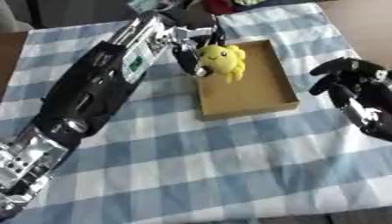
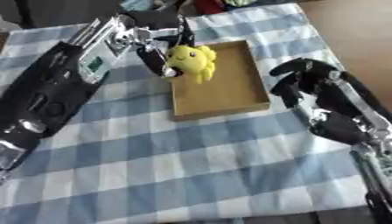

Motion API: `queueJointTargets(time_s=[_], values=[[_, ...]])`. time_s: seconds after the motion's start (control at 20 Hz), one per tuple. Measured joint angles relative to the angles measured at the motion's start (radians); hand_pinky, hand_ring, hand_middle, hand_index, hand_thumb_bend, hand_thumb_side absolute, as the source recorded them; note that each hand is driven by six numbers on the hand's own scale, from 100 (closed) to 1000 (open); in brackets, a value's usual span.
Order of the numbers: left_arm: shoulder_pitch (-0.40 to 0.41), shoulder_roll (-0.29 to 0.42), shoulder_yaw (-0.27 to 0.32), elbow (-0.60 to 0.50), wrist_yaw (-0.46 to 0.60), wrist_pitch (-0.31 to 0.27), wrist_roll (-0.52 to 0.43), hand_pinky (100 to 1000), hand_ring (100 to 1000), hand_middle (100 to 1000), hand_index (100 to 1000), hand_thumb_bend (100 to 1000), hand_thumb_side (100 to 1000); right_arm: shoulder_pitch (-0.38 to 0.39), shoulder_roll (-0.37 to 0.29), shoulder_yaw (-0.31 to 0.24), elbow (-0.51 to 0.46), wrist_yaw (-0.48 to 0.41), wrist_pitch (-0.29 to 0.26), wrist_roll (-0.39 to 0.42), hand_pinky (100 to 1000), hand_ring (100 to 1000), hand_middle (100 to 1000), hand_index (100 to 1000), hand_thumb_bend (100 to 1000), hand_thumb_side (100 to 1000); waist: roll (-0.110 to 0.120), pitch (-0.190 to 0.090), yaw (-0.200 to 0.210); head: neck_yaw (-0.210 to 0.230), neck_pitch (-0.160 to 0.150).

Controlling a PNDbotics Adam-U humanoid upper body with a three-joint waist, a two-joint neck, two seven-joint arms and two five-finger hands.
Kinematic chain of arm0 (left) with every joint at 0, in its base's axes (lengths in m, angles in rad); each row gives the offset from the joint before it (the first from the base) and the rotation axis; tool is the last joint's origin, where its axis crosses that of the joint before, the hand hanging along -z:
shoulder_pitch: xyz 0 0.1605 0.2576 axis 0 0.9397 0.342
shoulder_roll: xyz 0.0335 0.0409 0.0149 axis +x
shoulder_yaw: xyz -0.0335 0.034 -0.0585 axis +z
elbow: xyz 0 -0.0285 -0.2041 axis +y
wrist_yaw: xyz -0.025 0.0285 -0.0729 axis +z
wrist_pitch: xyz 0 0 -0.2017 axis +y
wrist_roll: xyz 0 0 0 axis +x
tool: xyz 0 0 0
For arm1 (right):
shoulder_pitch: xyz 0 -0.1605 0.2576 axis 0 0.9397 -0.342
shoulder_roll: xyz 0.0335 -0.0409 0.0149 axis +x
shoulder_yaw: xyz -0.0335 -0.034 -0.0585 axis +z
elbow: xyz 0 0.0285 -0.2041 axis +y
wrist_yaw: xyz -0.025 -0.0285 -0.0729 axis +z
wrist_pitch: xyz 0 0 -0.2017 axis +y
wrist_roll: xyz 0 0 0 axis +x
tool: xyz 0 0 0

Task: Pick up objects on the table and place them in the box.

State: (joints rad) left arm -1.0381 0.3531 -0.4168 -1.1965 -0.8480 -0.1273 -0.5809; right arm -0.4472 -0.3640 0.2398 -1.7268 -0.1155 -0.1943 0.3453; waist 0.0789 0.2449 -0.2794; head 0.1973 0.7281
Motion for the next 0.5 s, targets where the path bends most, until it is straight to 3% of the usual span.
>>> queueJointTargets(time_s=[0.4, 0.5], values=[[0.011, -0.055, -0.043, 0.031, -0.008, -0.042, -0.009, 644, 551, 564, 745, 458, 100, -0.01, 0.001, 0.014, 0.001, -0.002, 0.001, 0.021, 634, 615, 703, 761, 182, 484, 0.007, 0.005, -0.011, 0.005, -0.004], [0.016, -0.056, -0.049, 0.033, -0.008, -0.05, -0.019, 673, 585, 602, 781, 506, 143, -0.01, 0.001, 0.013, 0.001, -0.002, 0.001, 0.023, 634, 615, 703, 761, 181, 487, 0.007, 0.005, -0.011, 0.004, -0.005]])
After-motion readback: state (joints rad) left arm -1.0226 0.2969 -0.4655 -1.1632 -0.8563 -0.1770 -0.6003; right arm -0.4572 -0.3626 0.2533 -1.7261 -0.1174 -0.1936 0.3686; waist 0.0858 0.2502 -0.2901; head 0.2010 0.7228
